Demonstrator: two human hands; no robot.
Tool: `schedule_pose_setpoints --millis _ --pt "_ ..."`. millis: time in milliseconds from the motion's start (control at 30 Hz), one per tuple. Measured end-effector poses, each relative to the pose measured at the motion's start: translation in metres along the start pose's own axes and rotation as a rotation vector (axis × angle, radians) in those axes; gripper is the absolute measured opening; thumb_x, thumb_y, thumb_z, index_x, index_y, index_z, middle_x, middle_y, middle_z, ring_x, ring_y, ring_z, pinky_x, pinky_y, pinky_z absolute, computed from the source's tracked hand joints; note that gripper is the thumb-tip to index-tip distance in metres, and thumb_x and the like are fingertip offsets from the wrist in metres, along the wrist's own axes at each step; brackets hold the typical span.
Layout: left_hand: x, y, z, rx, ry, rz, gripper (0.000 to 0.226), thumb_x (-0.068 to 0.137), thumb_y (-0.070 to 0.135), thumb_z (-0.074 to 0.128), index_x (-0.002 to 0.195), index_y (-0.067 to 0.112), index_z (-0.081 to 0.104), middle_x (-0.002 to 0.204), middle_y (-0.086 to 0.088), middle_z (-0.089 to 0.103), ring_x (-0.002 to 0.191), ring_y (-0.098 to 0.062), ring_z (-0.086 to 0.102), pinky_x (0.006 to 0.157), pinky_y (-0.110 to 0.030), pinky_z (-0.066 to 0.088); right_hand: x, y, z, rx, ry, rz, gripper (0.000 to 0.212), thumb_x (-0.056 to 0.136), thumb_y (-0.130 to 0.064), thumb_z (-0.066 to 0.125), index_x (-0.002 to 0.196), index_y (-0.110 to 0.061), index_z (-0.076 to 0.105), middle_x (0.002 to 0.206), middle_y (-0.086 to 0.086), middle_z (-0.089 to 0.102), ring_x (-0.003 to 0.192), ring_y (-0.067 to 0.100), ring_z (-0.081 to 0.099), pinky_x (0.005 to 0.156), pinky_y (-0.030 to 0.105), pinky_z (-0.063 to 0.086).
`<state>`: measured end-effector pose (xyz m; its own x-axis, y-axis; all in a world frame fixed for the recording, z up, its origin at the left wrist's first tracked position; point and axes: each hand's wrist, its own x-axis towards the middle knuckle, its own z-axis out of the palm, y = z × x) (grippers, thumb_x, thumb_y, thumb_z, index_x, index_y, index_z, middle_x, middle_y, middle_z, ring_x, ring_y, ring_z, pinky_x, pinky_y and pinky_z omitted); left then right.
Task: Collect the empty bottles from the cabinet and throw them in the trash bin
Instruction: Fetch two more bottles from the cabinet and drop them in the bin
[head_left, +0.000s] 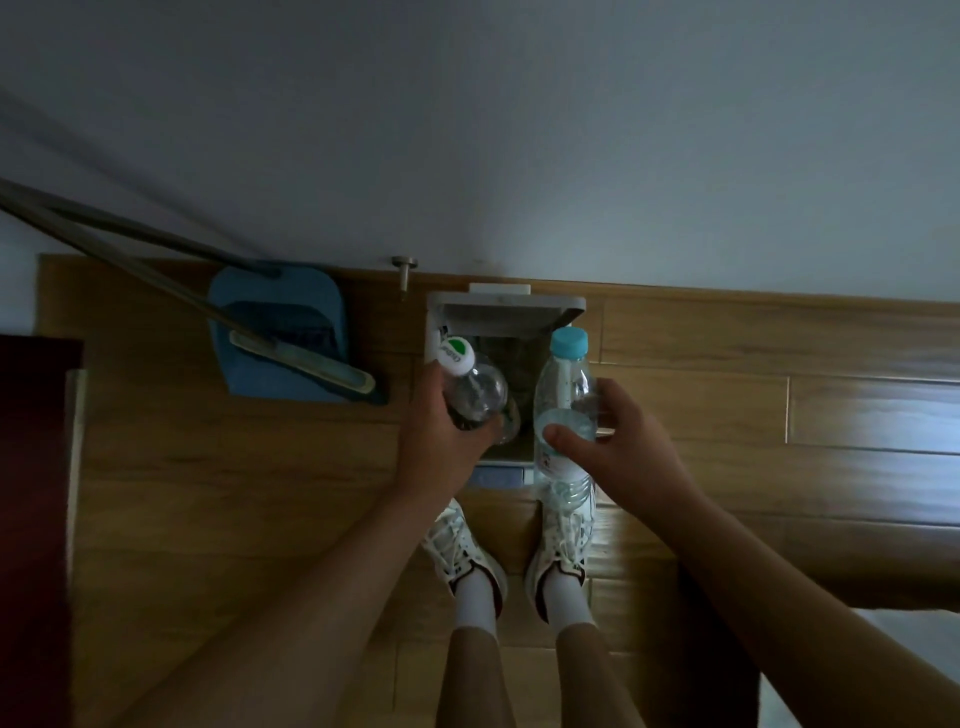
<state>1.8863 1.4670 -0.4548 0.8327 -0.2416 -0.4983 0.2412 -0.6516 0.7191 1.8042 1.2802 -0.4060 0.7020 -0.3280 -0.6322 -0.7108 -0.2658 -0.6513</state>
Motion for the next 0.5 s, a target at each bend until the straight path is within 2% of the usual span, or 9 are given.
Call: schedule_pose_setpoints --millis 133,233,367,500 --pt "0.015 -0.015 0.023 0.011 0.000 -0.022 0.071 0.069 0.031 0.085 0.130 0.031 0.049 0.131 0.007 0.062 0.125 -0.011 0.057 0.100 -0.041 0.053 0.008 0.011 -0.001 0.013 -0.001 -0.005 0.053 0.081 -0.039 0.077 0.128 -0.025 0.055 0.110 -0.010 0.068 0.099 0.003 0.065 0.077 0.021 0.053" --pt "0.016 -0.021 0.032 0.045 -0.010 -0.067 0.059 0.073 0.038 0.081 0.124 0.035 0.053 0.125 0.012 0.065 0.120 -0.008 0.060 0.096 -0.043 0.055 0.011 0.016 0.003 0.007 -0.015 -0.007 0.058 0.080 -0.042 0.076 0.131 -0.025 0.053 0.113 -0.010 0.068 0.101 0.005 0.066 0.082 0.028 0.057" --pt "0.010 -0.025 0.027 0.115 0.007 -0.127 0.052 0.075 0.045 0.078 0.119 0.032 0.055 0.119 0.010 0.068 0.111 -0.010 0.064 0.090 -0.037 0.056 0.014 0.018 0.006 0.009 0.000 -0.006 0.060 0.079 -0.045 0.076 0.131 -0.027 0.053 0.113 -0.010 0.068 0.101 0.006 0.066 0.086 0.035 0.058" --pt "0.004 -0.023 0.011 0.236 -0.076 -0.130 0.037 0.086 0.040 0.068 0.118 0.023 0.059 0.109 0.007 0.064 0.093 -0.010 0.062 0.066 -0.023 0.046 0.015 0.012 0.007 -0.016 -0.007 -0.007 0.062 0.077 -0.050 0.075 0.130 -0.027 0.052 0.113 -0.010 0.068 0.102 0.008 0.066 0.087 0.039 0.058"
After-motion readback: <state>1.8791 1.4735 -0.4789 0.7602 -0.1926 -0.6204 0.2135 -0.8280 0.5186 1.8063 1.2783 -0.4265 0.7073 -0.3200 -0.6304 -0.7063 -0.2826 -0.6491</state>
